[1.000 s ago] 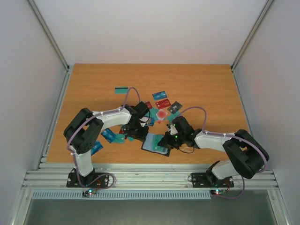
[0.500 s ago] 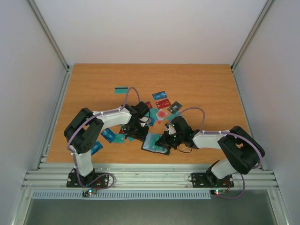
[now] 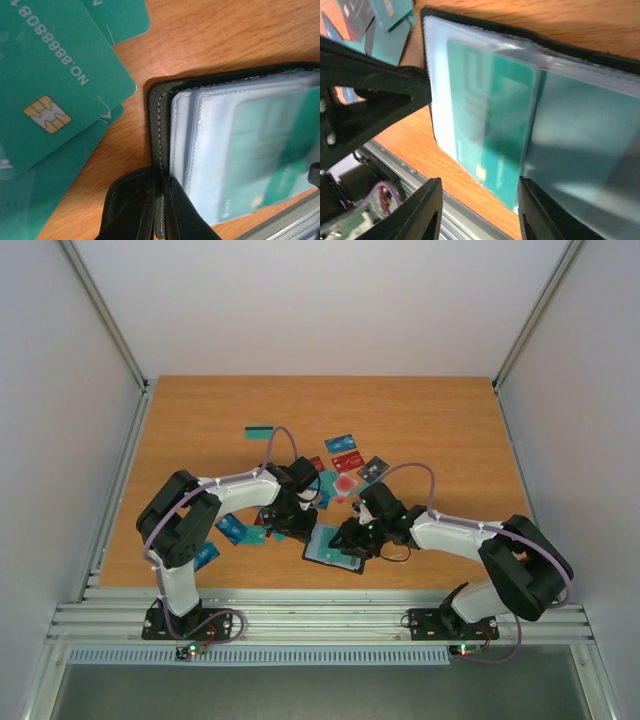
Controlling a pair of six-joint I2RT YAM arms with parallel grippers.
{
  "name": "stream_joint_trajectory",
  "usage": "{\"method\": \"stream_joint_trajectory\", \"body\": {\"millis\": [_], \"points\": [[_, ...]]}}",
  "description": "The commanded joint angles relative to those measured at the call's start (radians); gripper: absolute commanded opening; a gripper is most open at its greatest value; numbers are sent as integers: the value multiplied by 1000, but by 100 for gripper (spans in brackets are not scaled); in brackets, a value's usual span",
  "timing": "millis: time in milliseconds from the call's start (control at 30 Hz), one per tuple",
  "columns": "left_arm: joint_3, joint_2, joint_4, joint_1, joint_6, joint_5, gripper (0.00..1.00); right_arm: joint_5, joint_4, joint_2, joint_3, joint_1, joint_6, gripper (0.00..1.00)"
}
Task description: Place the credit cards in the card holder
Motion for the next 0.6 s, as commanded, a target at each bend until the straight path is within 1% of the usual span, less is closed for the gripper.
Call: {"method": "stream_joint_trajectory", "body": {"millis": [0, 33, 133, 367, 567], "points": [[-39, 33, -4, -8, -15, -23, 7, 56, -215, -20, 82, 21, -57, 47], [-41, 33, 0, -7, -15, -21, 7, 62, -236, -11, 99, 24, -63, 50], [-42, 29, 6, -7, -12, -18, 7, 99, -316, 34, 158, 41, -94, 54], [-57, 16, 13, -7, -7, -14, 7, 156, -421, 140, 281, 79, -140, 54], [-67, 0, 14, -7, -2, -12, 7, 204, -491, 198, 346, 111, -152, 55]]}}
